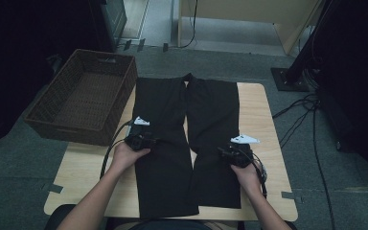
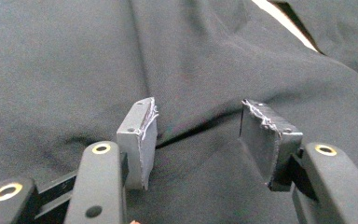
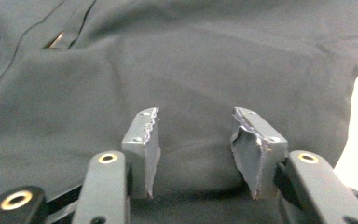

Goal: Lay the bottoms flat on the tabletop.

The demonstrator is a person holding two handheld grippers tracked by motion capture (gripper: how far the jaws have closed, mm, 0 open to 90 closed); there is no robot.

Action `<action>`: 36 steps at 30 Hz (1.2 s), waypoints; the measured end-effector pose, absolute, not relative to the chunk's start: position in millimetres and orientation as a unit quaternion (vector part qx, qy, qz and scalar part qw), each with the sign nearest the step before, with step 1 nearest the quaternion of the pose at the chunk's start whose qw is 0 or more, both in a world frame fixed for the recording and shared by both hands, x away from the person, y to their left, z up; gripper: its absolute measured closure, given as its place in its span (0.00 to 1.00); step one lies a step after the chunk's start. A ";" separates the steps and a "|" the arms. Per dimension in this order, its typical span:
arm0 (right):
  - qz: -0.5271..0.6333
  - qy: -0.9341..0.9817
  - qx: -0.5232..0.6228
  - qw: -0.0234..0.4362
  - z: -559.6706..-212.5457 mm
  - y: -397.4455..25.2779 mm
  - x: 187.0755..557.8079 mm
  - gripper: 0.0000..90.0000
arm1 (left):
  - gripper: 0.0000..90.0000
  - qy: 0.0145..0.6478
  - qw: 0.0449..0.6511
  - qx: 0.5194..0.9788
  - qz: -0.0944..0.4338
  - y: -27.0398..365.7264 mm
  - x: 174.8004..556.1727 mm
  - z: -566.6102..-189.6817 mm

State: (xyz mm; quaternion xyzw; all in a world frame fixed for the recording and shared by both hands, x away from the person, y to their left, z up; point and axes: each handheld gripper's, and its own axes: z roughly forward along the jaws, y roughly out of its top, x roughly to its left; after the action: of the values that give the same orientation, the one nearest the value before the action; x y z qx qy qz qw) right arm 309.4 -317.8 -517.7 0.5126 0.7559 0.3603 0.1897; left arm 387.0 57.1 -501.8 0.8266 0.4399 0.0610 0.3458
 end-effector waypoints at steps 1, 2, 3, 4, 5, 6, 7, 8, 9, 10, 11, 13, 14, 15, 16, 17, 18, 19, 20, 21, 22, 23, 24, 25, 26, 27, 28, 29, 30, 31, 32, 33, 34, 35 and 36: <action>0.359 0.758 0.508 0.196 -518.4 -317.3 307.7 0.56 | 0.52 0.440 0.346 0.827 0.060 57.2 387.2 -501.7; 0.358 0.758 0.508 0.198 -518.8 -317.1 306.4 0.55 | 0.52 0.440 0.345 0.827 0.060 57.2 387.3 -501.6; 0.361 0.760 0.501 0.204 -520.1 -317.6 304.4 0.55 | 0.52 0.440 0.345 0.827 0.060 57.2 387.3 -501.6; 0.359 0.761 0.498 0.208 -520.6 -318.1 301.8 0.55 | 0.52 0.439 0.345 0.828 0.060 57.1 387.4 -501.5; 0.356 0.764 0.496 0.208 -520.3 -320.1 298.6 0.55 | 0.52 0.438 0.345 0.828 0.060 57.1 387.4 -501.5; 0.358 0.765 0.494 0.206 -520.3 -322.5 296.5 0.55 | 0.52 0.438 0.344 0.828 0.060 57.0 387.5 -501.4; 0.357 0.766 0.494 0.206 -520.3 -324.8 294.8 0.55 | 0.52 0.438 0.344 0.828 0.059 57.1 387.7 -501.3; 0.355 0.766 0.495 0.207 -520.0 -329.1 292.0 0.55 | 0.52 0.438 0.344 0.829 0.058 57.2 387.9 -501.2; 0.355 0.766 0.495 0.207 -520.0 -332.7 289.9 0.55 | 0.52 0.438 0.344 0.829 0.058 57.3 388.0 -501.2; 0.353 0.766 0.497 0.204 -519.5 -335.2 288.0 0.55 | 0.52 0.438 0.344 0.829 0.058 57.4 388.1 -501.2; 0.351 0.765 0.499 0.205 -519.0 -338.2 286.1 0.55 | 0.52 0.437 0.344 0.829 0.058 57.4 388.1 -501.2; 0.347 0.765 0.503 0.203 -518.1 -343.7 283.3 0.55 | 0.52 0.438 0.344 0.829 0.057 57.5 388.1 -501.2; 0.345 0.763 0.509 0.199 -517.3 -345.1 282.7 0.55 | 0.52 0.438 0.344 0.829 0.057 57.5 388.1 -501.2; 0.347 0.760 0.516 0.190 -516.1 -346.2 284.2 0.54 | 0.52 0.438 0.345 0.828 0.056 57.6 388.2 -501.2; 0.354 0.757 0.518 0.182 -515.4 -346.4 286.3 0.53 | 0.52 0.440 0.345 0.827 0.054 57.9 388.4 -501.1; 0.363 0.754 0.519 0.176 -514.4 -345.8 288.7 0.53 | 0.51 0.441 0.347 0.826 0.052 58.1 388.7 -501.2; 0.370 0.751 0.517 0.177 -513.0 -344.3 291.0 0.53 | 0.51 0.441 0.348 0.826 0.050 58.4 388.8 -501.2; 0.376 0.749 0.514 0.180 -511.6 -341.9 293.9 0.53 | 0.51 0.441 0.348 0.826 0.050 58.5 388.8 -501.3; 0.382 0.748 0.513 0.179 -510.3 -339.5 297.9 0.53 | 0.51 0.440 0.348 0.826 0.051 58.4 388.7 -501.3; 0.385 0.747 0.512 0.178 -509.2 -336.9 302.8 0.53 | 0.51 0.439 0.347 0.827 0.051 58.3 388.7 -501.3; 0.387 0.746 0.511 0.178 -508.1 -334.0 307.8 0.53 | 0.51 0.439 0.346 0.828 0.052 58.2 388.5 -501.1; 0.394 0.743 0.509 0.183 -507.6 -330.9 313.9 0.53 | 0.51 0.438 0.346 0.828 0.052 58.2 388.5 -501.2; 0.395 0.740 0.513 0.180 -507.1 -328.5 317.7 0.53 | 0.51 0.438 0.347 0.828 0.052 58.3 388.5 -501.2; 0.395 0.740 0.514 0.178 -506.7 -326.0 323.6 0.53 | 0.51 0.438 0.348 0.827 0.051 58.4 388.6 -501.3; 0.399 0.737 0.515 0.179 -506.5 -323.5 328.4 0.53 | 0.51 0.438 0.348 0.827 0.051 58.6 388.7 -501.4; 0.401 0.735 0.517 0.179 -505.9 -321.4 333.2 0.53 | 0.51 0.439 0.349 0.827 0.051 58.6 388.7 -501.4; 0.403 0.735 0.517 0.176 -505.3 -319.7 338.1 0.53 | 0.51 0.438 0.349 0.827 0.050 58.8 388.8 -501.4; 0.405 0.732 0.519 0.176 -505.0 -317.7 342.1 0.53 | 0.51 0.438 0.349 0.827 0.049 58.9 388.9 -501.4; 0.406 0.731 0.520 0.176 -504.4 -316.1 345.9 0.52 | 0.51 0.438 0.349 0.827 0.049 59.0 389.1 -501.4; 0.406 0.731 0.521 0.172 -504.1 -314.2 350.4 0.52 | 0.51 0.440 0.349 0.826 0.048 58.9 389.2 -501.3; 0.404 0.734 0.518 0.173 -504.1 -313.1 355.2 0.51 | 0.51 0.440 0.349 0.826 0.047 58.8 389.4 -501.2; 0.404 0.733 0.519 0.174 -504.1 -311.6 359.3 0.51 | 0.51 0.440 0.348 0.827 0.047 58.7 389.7 -501.1; 0.403 0.734 0.519 0.174 -504.2 -310.4 365.4 0.50 | 0.51 0.440 0.348 0.827 0.047 58.4 389.7 -501.1; 0.403 0.734 0.518 0.174 -504.1 -309.3 369.1 0.50 | 0.51 0.441 0.349 0.825 0.048 58.0 389.6 -501.1; 0.401 0.735 0.517 0.178 -504.6 -307.8 373.8 0.49 | 0.51 0.440 0.348 0.827 0.048 58.2 389.8 -501.0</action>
State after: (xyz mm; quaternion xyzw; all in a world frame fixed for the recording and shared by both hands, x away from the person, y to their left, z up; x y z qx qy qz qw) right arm 373.8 -307.8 -504.6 0.5175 0.7346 0.4012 0.1777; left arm 389.8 58.2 -501.0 0.8266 0.4397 0.0476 0.3479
